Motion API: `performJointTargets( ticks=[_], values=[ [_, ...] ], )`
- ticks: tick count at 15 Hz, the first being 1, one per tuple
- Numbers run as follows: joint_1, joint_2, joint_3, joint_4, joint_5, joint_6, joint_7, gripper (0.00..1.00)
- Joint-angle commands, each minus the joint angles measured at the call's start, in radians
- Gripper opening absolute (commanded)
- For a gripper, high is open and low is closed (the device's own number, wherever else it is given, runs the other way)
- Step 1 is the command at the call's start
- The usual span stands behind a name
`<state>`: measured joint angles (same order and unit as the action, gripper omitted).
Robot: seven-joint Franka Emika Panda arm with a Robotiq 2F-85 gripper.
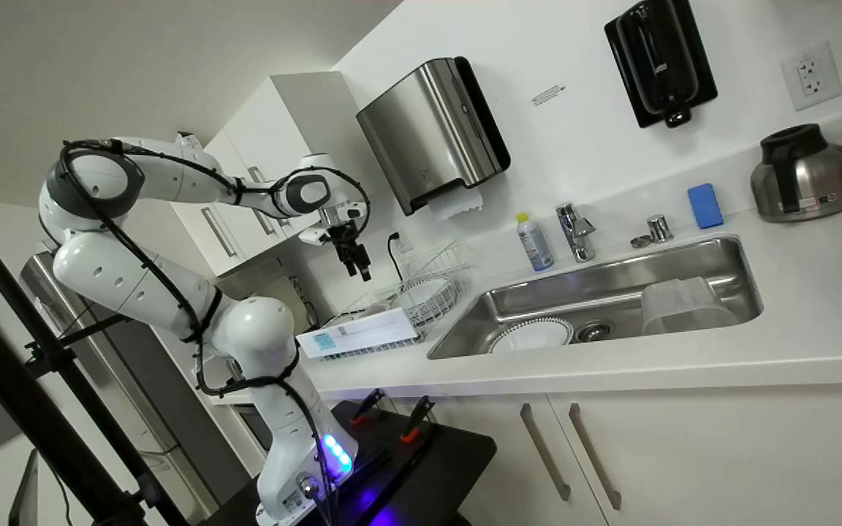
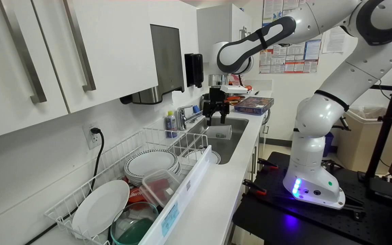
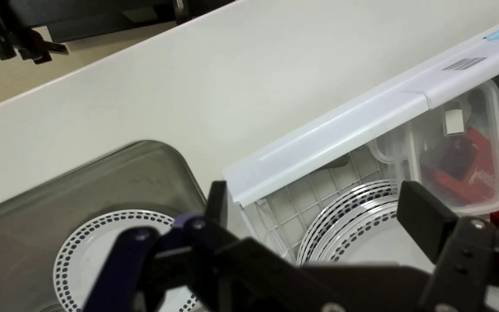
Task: Take the clear lid from the dish rack and put it in the sink
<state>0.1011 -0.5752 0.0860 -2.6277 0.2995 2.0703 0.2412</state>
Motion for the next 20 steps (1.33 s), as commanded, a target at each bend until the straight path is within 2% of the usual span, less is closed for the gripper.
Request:
performJointTargets(
  ticks=[1,6,8,12,18,19,20],
  values=[
    [-0.008,0.000,0.006,0.002,0.003,-0.003,-0.003,1.00],
    [-0.008,0.000,0.006,0.002,0.003,-0.003,-0.003,1.00],
    [-0.001,0.014,0.031,0.023,0.006,0.012,0.027,1.00],
    [0.011,0.064,0.124,0.104,-0.002,0.007,0.147,1.00],
    [0.003,0.179,0.321,0.227,-0.078,0.041,0.511,1.00],
    [0.028,0.125,0.257,0.179,-0.049,0.017,0.419,1.00],
    [0.033,0.145,0.280,0.194,-0.067,0.027,0.468,1.00]
  ],
)
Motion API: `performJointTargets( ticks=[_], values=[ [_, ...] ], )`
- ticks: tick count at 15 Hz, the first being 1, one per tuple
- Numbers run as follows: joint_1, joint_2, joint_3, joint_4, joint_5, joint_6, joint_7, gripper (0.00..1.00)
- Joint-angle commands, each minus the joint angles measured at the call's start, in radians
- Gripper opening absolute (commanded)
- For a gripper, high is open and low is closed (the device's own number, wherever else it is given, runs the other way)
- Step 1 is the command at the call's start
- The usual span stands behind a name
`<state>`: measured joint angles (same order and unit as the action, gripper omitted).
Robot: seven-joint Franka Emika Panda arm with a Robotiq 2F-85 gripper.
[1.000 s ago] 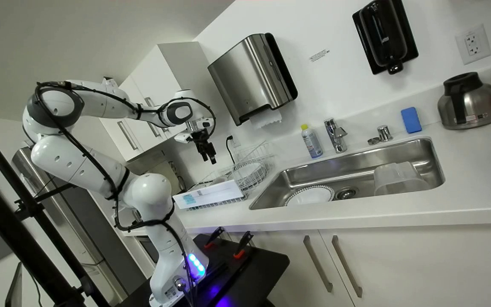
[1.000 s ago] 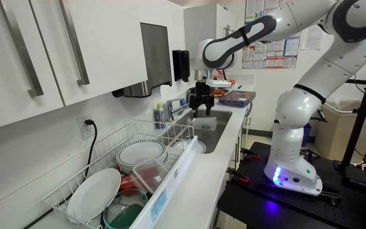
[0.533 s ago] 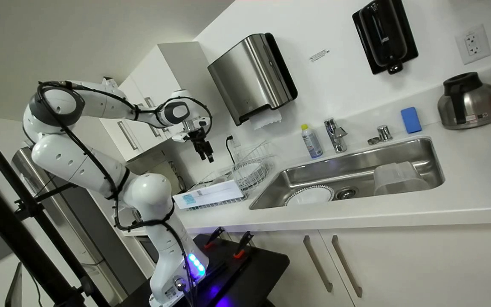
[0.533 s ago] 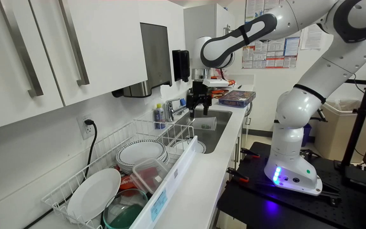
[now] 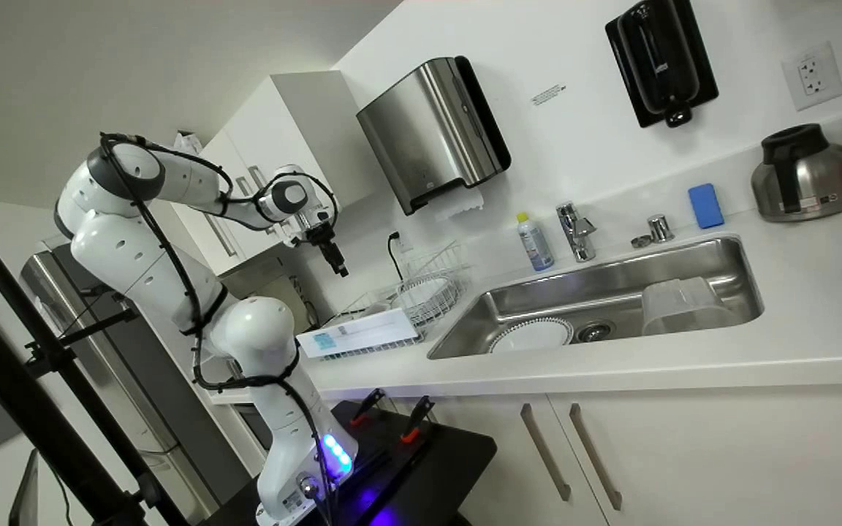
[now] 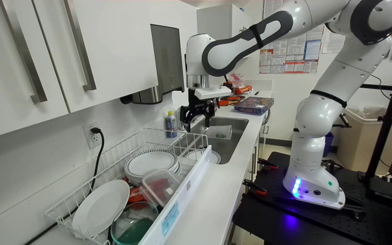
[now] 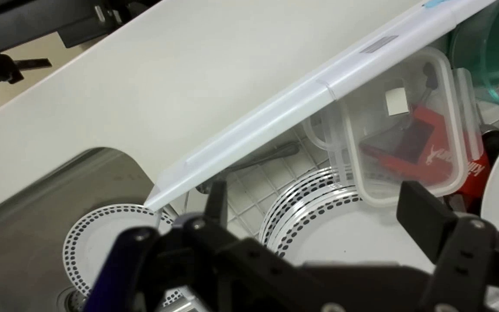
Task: Take the clear lid from the dish rack and put it in the sink
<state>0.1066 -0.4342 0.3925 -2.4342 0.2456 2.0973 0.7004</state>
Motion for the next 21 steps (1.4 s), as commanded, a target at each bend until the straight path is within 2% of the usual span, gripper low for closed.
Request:
performJointTargets(
  ticks=[1,11,13,15,19,21],
  values=[
    [0.030,0.018,-0.013,0.010,-0.021,0.005,0.033,1.00],
    [0.029,0.031,-0.014,0.017,-0.024,0.007,0.043,1.00],
    [0.035,0.048,0.012,0.029,-0.043,0.009,0.065,1.00],
    [0.062,0.068,0.003,0.027,-0.033,0.047,0.013,1.00],
    [0.102,0.135,-0.032,-0.001,0.016,0.200,-0.103,1.00],
    [0.123,0.193,-0.066,-0.011,0.067,0.285,-0.223,1.00]
  ],
)
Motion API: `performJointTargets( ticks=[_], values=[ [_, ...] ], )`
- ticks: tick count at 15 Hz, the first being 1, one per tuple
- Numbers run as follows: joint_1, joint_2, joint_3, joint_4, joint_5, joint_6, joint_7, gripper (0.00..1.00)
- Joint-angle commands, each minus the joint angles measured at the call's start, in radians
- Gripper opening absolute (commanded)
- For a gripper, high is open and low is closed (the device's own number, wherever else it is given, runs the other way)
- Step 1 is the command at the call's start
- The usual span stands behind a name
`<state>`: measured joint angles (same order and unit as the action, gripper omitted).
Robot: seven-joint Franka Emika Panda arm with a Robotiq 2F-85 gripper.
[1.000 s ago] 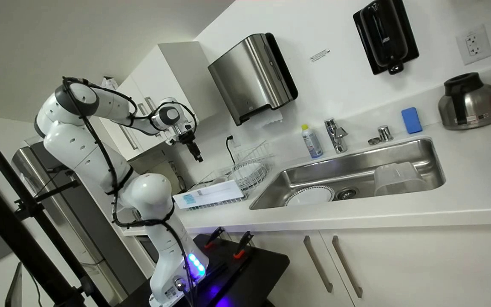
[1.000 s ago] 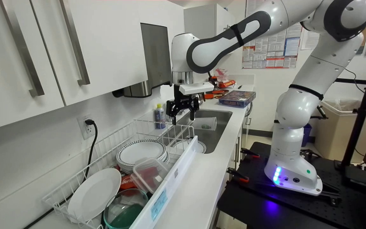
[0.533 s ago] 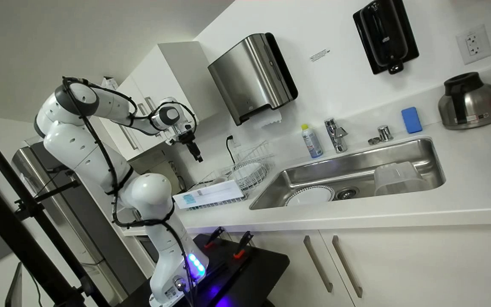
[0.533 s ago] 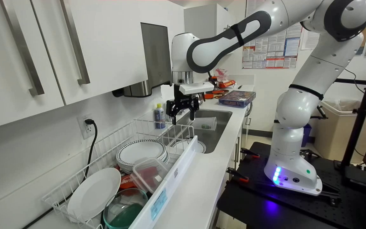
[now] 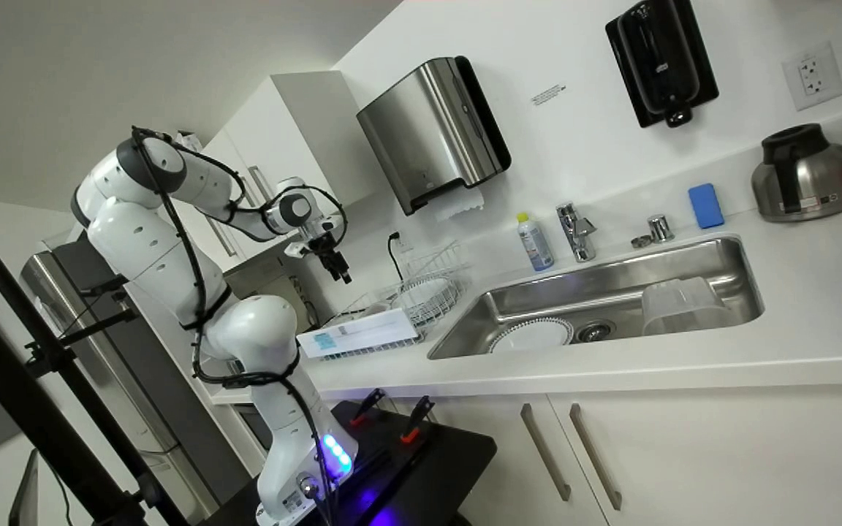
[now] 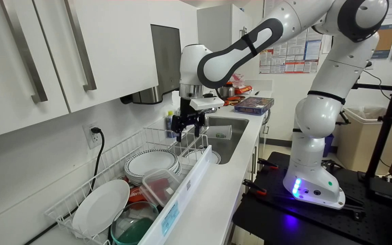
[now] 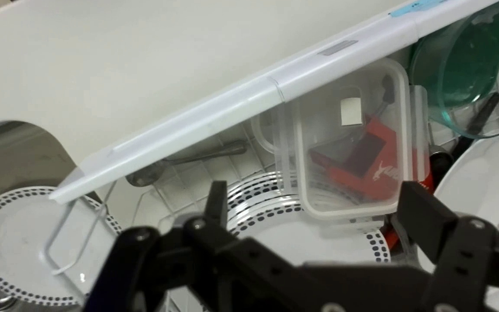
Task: Take the clear lid from the dish rack and put it in the sink
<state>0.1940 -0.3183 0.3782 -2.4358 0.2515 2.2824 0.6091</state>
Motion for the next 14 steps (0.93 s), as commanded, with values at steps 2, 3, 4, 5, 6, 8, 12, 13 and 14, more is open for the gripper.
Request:
performJointTargets(
  ticks=[2,3,4,5,6,8,12,13,14],
  values=[
    [0.045,0.145,-0.092,-0.009,0.132,0.157,-0.265,1.00],
    [0.048,0.178,-0.111,-0.002,0.163,0.171,-0.324,1.00],
    [0.047,0.219,-0.130,0.011,0.195,0.179,-0.388,1.00],
    [0.046,0.254,-0.145,0.025,0.229,0.174,-0.449,1.00],
    [0.044,0.292,-0.157,0.045,0.265,0.156,-0.512,1.00],
    [0.034,0.255,-0.149,0.009,0.242,0.156,-0.478,1.00],
    [0.031,0.325,-0.152,0.051,0.264,0.155,-0.523,1.00],
    [0.032,0.325,-0.152,0.054,0.264,0.155,-0.523,1.00],
    [0.033,0.325,-0.151,0.056,0.264,0.154,-0.523,1.00]
  ],
)
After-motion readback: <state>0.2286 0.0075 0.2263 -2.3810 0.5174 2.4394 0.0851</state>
